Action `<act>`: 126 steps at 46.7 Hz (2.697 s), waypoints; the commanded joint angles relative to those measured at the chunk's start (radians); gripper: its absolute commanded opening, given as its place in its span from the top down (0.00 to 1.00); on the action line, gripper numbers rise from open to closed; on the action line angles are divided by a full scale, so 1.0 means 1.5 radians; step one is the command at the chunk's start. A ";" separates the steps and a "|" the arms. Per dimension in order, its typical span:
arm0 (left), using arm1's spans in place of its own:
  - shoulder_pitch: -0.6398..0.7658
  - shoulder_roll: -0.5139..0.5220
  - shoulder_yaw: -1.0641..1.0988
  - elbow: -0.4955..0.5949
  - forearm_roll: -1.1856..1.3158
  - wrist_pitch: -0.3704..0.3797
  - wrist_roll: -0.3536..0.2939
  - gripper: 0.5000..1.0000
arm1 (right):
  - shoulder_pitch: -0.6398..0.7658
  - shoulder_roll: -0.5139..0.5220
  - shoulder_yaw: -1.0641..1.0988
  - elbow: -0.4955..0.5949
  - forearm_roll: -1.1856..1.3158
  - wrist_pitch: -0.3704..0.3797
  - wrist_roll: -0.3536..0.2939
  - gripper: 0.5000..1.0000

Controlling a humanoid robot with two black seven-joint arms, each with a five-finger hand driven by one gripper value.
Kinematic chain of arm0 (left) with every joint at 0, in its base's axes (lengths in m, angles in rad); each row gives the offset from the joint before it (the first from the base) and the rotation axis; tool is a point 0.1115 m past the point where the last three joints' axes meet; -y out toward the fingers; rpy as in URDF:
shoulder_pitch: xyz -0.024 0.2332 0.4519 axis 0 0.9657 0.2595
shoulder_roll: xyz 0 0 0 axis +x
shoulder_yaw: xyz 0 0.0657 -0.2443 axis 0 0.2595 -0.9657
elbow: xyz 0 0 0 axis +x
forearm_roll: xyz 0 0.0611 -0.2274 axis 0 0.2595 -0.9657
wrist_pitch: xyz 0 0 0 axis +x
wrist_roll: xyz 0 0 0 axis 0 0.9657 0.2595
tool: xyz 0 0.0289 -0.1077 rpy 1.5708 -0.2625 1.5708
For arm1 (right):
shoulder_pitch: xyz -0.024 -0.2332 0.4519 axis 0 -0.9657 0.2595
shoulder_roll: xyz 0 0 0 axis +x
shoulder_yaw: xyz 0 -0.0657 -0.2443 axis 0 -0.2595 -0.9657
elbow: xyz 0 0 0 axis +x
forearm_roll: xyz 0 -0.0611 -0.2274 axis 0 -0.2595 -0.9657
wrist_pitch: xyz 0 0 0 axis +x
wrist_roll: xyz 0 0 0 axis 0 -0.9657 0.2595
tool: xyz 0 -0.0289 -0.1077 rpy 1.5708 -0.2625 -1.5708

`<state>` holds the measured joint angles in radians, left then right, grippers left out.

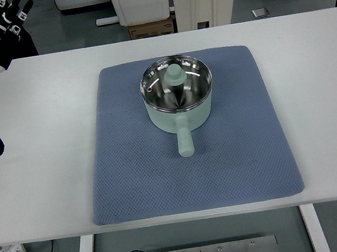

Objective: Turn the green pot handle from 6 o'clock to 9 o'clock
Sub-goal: 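Raise the left hand up and away from the table, then swing the left hand over the pot toward its green handle, then lower the left hand onto the green handle nearest the robot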

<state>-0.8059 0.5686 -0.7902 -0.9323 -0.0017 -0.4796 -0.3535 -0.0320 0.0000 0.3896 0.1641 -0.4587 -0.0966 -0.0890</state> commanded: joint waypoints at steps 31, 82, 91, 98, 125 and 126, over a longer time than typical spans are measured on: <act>-0.042 -0.006 -0.043 -0.092 0.407 -0.076 -0.067 0.00 | 0.000 0.000 0.000 0.000 0.000 0.000 0.000 0.00; -0.185 0.045 0.235 -0.293 0.806 -0.087 -0.067 0.00 | 0.000 0.000 0.000 0.000 0.000 0.000 0.000 0.00; -0.197 0.029 0.236 -0.292 0.860 -0.087 -0.067 0.00 | 0.000 0.000 0.000 0.000 0.000 0.000 0.000 0.00; -0.205 -0.001 0.237 -0.290 0.920 -0.087 -0.067 0.00 | 0.000 0.000 0.000 0.000 0.000 0.000 0.000 0.00; -0.321 -0.094 0.362 -0.259 0.985 -0.087 -0.063 0.00 | 0.000 0.000 0.000 0.000 0.000 0.000 0.000 0.00; -0.326 -0.097 0.369 -0.256 0.985 -0.087 -0.063 0.00 | 0.000 0.000 0.000 0.000 0.000 0.000 0.000 0.00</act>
<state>-1.2724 0.4370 -0.2622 -1.3269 1.4767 -0.6108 -0.4480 -0.0324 0.0000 0.3896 0.1642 -0.4587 -0.0966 -0.0891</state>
